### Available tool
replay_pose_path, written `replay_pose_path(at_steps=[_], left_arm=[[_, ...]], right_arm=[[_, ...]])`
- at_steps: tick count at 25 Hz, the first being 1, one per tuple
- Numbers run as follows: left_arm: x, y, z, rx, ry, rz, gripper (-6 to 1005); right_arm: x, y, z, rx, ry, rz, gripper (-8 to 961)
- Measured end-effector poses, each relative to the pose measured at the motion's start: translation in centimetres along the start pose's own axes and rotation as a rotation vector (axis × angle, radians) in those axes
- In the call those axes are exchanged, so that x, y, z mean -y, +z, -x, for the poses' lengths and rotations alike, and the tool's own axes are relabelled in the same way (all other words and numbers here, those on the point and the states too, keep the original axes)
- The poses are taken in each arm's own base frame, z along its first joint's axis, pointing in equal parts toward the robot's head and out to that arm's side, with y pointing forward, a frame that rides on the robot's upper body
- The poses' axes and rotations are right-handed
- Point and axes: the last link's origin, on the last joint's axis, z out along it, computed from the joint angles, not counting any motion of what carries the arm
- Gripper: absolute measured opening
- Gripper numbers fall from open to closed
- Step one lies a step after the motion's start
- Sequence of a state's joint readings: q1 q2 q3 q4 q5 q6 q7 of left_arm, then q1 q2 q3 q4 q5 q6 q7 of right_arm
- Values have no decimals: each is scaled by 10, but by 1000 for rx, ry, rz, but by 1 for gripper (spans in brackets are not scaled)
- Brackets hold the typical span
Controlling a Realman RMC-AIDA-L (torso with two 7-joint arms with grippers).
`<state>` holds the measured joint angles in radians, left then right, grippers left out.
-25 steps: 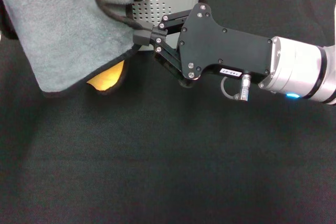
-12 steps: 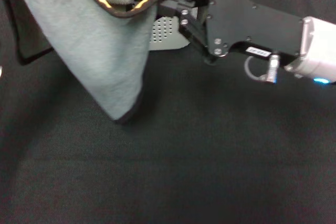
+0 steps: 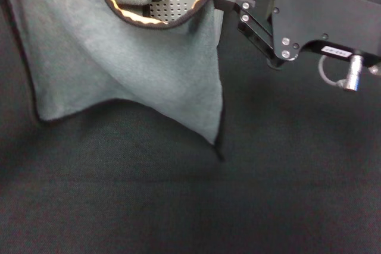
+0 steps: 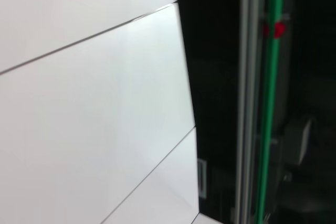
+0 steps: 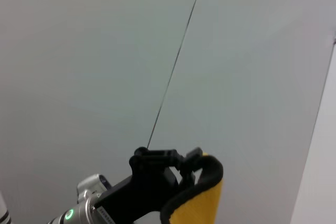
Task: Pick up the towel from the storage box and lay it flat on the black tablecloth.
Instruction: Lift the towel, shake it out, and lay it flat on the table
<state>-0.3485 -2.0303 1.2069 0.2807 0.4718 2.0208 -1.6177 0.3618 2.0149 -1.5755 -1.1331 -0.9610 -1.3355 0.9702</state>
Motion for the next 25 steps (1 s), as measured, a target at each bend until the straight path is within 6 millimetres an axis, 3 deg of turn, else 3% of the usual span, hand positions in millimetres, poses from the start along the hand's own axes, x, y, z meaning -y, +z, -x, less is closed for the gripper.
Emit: replay_pose_path(at_steps=[6,16,20,25], left_arm=[[-2,-17,2,69,-59,-60,24],[-14,-45,6,123,-78,-126,24],[-27,-56,7,126,-70,-125,28],[-29,-58,17,116,-88,-132,29]], right_arm=[[-9,-9,13,-27,-42,18,17],[-28,-42,36,-39,-90,1,17],[-33,-48,39,-34,-75,33,17],[-34,-48,36,-50,-73,47,17]])
